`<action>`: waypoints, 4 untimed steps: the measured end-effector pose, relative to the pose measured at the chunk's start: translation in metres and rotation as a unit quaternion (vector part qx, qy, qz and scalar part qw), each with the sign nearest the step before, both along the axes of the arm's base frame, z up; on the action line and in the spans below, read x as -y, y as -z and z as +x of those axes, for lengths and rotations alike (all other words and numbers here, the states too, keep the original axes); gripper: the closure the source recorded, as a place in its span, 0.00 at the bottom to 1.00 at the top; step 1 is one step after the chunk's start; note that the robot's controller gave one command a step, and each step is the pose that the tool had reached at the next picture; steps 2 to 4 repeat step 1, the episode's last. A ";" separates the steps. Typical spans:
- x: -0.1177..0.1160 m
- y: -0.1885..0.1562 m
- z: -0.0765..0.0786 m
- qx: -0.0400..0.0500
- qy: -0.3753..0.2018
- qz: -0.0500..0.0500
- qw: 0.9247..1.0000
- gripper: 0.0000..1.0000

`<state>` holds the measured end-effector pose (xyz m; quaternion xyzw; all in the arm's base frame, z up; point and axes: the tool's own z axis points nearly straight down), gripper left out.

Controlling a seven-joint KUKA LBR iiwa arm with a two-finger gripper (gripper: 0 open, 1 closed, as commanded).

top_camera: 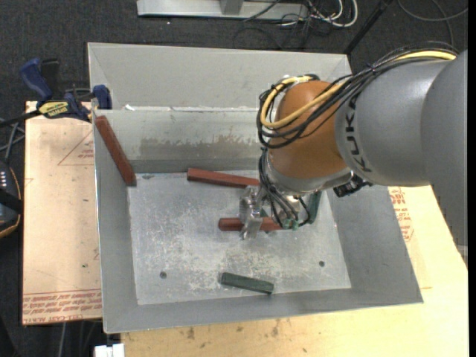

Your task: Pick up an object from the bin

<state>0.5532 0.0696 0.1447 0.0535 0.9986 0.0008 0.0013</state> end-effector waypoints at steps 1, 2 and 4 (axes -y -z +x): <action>0.000 -0.008 0.001 0.001 0.000 0.000 1.000 1.00; 0.000 -0.008 0.001 0.001 0.000 0.000 1.000 1.00; 0.000 -0.008 0.001 0.001 0.000 0.000 1.000 1.00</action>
Offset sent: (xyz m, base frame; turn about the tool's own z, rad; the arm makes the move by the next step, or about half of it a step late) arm 0.0000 0.0000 0.0284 0.0000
